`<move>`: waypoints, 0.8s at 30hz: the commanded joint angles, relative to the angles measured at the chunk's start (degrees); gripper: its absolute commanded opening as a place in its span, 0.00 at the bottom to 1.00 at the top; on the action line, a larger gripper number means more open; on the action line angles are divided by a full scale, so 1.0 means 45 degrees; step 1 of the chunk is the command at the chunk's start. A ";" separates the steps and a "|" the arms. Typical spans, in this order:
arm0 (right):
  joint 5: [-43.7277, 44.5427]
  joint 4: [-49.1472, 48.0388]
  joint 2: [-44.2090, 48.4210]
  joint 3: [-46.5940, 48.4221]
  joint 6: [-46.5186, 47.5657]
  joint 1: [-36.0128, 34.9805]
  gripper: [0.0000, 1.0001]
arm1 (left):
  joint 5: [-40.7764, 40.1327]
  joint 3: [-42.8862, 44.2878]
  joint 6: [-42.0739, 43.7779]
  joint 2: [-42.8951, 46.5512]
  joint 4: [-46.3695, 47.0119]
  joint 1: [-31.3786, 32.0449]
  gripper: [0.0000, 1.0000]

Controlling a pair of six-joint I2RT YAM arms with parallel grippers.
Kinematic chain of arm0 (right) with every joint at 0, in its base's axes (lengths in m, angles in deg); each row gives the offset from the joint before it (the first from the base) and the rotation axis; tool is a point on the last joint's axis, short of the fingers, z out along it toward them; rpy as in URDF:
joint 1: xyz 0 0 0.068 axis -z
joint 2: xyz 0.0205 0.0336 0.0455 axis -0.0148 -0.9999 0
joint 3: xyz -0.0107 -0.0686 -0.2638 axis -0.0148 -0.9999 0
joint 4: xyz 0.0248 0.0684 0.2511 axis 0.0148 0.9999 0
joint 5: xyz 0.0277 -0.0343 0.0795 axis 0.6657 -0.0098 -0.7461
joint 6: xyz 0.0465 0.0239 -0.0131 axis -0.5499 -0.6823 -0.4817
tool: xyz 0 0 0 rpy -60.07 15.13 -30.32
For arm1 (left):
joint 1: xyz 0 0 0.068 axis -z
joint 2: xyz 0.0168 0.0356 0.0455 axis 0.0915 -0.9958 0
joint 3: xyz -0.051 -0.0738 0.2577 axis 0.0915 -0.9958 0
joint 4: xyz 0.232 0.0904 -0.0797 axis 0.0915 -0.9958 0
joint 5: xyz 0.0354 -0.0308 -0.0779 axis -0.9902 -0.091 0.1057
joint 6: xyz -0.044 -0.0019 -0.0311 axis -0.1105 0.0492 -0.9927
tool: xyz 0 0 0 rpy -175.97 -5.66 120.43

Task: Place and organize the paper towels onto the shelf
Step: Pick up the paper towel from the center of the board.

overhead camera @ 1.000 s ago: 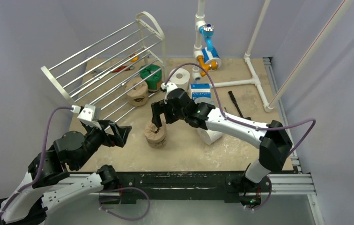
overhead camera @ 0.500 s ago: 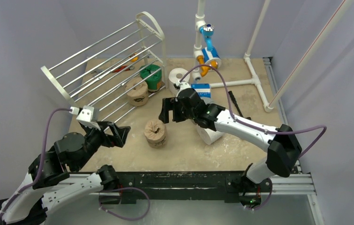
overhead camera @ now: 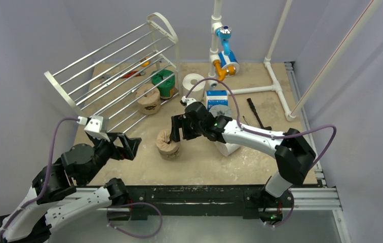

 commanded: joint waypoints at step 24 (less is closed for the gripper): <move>-0.0053 0.0010 -0.1584 0.0475 0.0043 -0.0243 0.64 | -0.0171 -0.0327 -0.0315 0.0221 -0.0067 0.0040 1.00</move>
